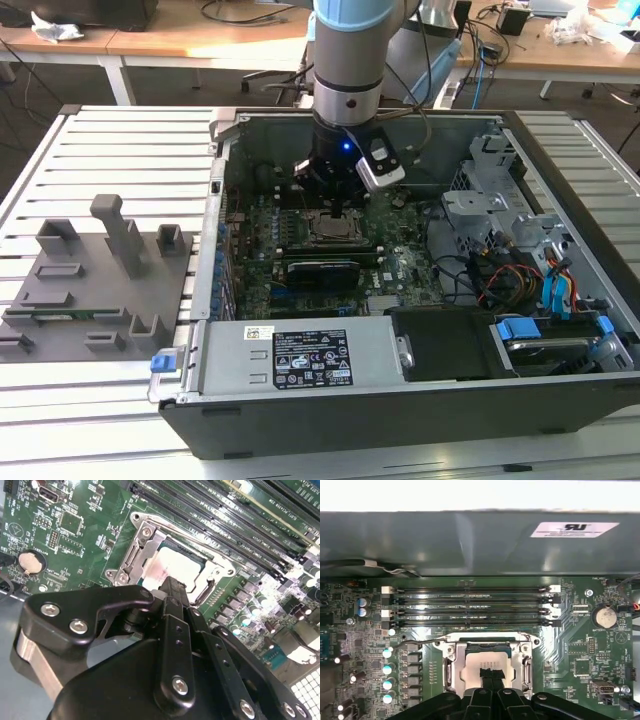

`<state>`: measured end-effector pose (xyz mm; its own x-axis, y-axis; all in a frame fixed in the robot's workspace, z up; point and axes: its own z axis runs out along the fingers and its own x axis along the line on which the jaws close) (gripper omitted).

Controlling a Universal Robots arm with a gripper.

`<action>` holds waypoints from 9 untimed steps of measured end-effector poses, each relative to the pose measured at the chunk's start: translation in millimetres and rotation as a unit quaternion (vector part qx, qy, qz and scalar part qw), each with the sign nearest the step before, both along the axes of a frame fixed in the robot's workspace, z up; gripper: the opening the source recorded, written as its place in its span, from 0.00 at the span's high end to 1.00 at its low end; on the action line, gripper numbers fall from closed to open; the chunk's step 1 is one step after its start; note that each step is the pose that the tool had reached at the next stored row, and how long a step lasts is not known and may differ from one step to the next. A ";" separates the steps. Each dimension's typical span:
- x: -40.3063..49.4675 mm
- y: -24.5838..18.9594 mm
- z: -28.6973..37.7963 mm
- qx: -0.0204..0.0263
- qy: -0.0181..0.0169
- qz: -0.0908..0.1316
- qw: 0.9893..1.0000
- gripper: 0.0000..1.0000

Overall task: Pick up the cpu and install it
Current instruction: 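Close the cpu cover, then install the first cpu locking lever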

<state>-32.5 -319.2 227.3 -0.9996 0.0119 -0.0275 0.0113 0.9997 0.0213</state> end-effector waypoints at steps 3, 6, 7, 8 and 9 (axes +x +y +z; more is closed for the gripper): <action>0.0 0.0 3.2 0.000 0.000 0.000 1.000 0.89; 0.0 0.0 3.5 0.000 0.000 0.000 1.000 0.89; 0.0 0.0 3.5 0.000 0.000 0.000 1.000 0.89; 0.0 0.0 3.6 0.000 0.000 0.000 1.000 0.89; 0.0 0.0 3.6 0.000 0.000 0.000 1.000 0.89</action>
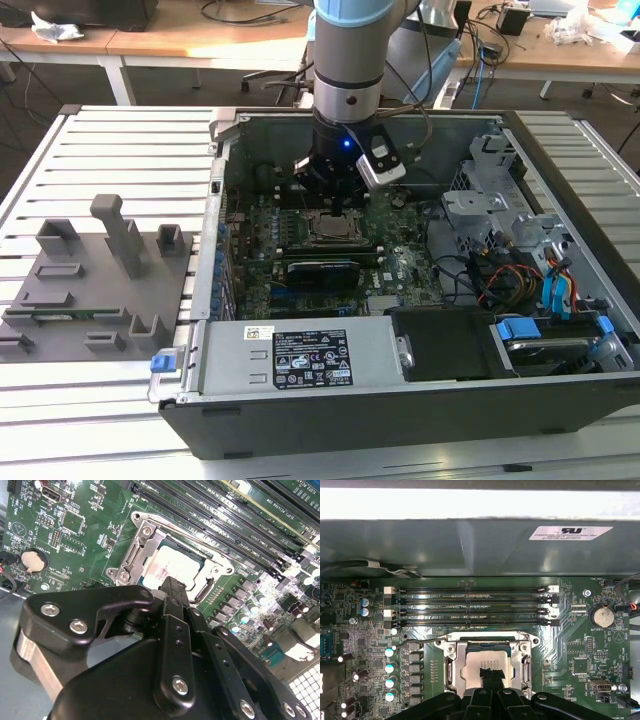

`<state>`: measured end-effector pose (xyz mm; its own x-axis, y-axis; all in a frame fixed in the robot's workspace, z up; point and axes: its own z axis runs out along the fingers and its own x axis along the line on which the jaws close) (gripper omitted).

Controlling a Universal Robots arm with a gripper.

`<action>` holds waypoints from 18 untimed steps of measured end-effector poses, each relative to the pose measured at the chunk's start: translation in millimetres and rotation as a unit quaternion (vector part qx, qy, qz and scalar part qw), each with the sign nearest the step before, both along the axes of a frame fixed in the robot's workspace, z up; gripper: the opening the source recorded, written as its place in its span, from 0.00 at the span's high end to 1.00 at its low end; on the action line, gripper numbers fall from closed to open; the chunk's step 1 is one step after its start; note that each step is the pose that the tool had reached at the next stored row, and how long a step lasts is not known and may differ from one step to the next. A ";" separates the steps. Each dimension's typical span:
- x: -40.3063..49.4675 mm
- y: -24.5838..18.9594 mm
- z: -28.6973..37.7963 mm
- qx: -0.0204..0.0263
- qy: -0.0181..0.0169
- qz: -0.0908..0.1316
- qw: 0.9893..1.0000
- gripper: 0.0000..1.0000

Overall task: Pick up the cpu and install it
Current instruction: 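Install the first cpu locking lever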

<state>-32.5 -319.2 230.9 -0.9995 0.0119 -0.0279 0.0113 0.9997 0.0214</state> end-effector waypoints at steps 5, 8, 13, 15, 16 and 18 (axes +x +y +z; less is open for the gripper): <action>0.0 0.0 0.0 0.000 0.000 0.000 1.000 0.89; 0.0 0.0 0.9 0.000 0.000 0.000 1.000 0.89; 0.0 0.0 6.0 0.000 0.000 0.000 1.000 0.89; 0.0 0.0 8.8 0.000 0.000 0.000 1.000 0.89; 0.0 0.0 10.5 0.000 0.000 0.000 1.000 0.89; 0.0 0.0 14.9 0.000 0.000 0.000 1.000 0.89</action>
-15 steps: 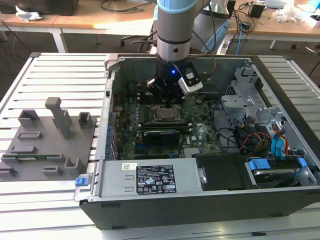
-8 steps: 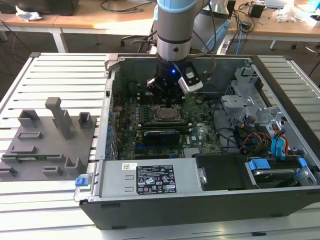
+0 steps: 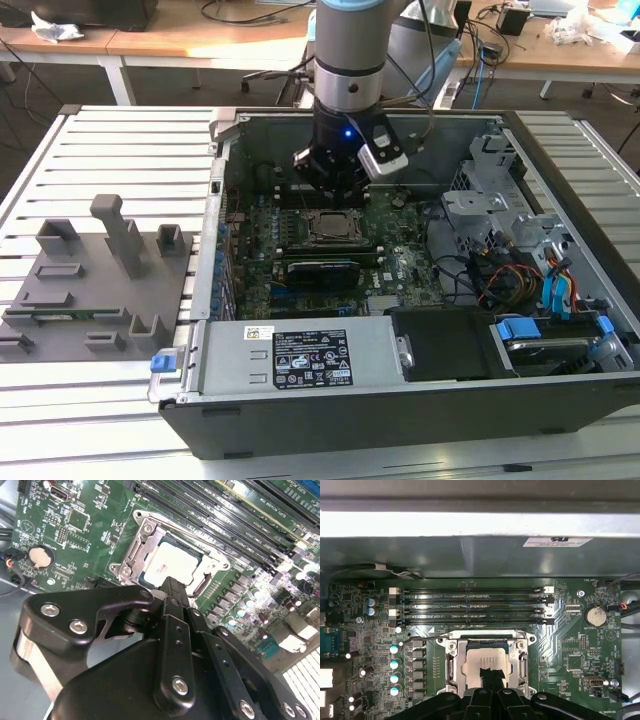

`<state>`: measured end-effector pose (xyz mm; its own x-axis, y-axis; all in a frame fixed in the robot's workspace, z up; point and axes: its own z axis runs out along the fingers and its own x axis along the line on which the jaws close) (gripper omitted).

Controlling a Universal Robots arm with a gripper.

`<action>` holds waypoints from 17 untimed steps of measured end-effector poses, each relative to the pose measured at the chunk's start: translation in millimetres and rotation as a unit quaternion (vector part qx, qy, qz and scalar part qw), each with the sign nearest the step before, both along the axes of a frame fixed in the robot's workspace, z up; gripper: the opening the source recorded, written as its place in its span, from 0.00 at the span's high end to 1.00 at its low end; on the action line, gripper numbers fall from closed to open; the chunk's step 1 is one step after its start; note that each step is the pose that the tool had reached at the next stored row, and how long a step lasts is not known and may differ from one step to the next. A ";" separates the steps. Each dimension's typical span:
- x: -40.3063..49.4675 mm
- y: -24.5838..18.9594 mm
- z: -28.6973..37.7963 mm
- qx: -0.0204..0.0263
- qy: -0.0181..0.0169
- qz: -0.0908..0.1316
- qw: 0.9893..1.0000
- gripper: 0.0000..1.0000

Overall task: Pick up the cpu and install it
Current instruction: 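Install the first cpu locking lever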

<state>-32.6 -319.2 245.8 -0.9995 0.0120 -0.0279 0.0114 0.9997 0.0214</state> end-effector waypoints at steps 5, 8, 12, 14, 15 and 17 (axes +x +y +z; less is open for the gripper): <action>0.0 0.0 11.0 0.000 0.000 0.000 1.000 0.89; 0.0 0.0 11.6 0.000 0.000 0.000 1.000 0.89; 0.0 0.0 11.7 0.000 0.000 0.000 1.000 0.89; 0.0 0.0 11.7 0.000 0.000 0.000 1.000 0.89; -0.4 0.0 11.7 0.000 0.000 0.000 1.000 0.89; -3.3 0.0 11.8 0.000 0.000 0.000 1.000 0.89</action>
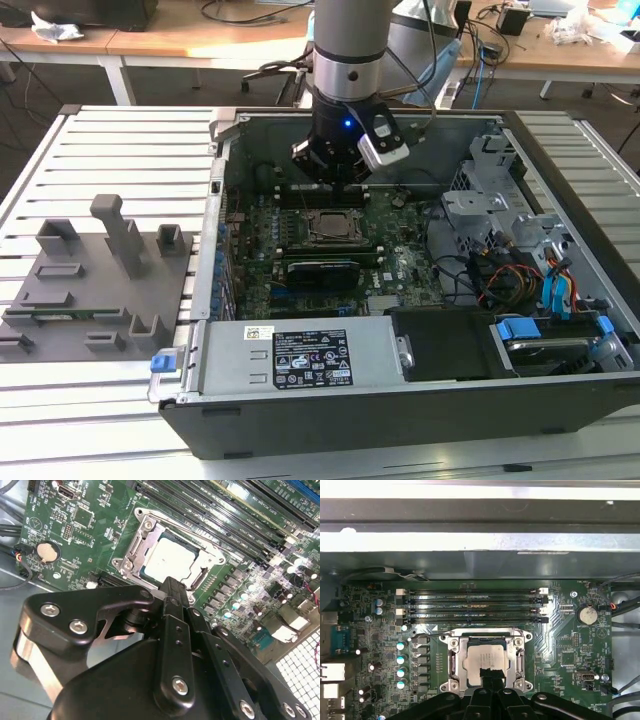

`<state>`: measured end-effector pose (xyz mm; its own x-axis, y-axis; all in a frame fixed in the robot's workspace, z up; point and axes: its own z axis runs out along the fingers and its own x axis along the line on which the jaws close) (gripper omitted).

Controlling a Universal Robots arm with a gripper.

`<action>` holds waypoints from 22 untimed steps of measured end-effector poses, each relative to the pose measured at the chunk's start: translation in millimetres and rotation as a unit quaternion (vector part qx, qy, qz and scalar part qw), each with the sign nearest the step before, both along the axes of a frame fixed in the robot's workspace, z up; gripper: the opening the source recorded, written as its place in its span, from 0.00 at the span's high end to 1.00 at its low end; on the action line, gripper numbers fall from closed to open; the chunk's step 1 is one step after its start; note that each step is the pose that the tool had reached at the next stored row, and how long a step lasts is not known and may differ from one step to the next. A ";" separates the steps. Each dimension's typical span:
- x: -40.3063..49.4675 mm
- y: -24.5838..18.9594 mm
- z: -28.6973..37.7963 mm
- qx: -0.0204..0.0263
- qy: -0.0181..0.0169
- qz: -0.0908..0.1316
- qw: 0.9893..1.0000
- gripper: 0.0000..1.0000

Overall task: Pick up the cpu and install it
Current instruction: 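Install the first cpu locking lever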

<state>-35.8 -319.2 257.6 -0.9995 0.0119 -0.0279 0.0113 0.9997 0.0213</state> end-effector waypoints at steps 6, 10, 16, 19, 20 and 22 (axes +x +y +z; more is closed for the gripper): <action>-15.7 0.0 -0.1 0.000 0.000 0.000 1.000 0.89; -27.4 0.0 -0.1 0.000 0.000 0.000 1.000 0.89; -48.6 0.0 -0.1 0.000 0.000 0.000 1.000 0.89; -56.3 0.0 -0.2 0.000 0.000 0.000 1.000 0.89; -58.1 0.0 -0.2 0.000 0.000 0.000 1.000 0.89; -61.6 0.0 -0.3 0.000 0.000 0.000 1.000 0.89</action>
<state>-97.4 -319.2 257.3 -0.9995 0.0119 -0.0281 0.0113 0.9997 0.0214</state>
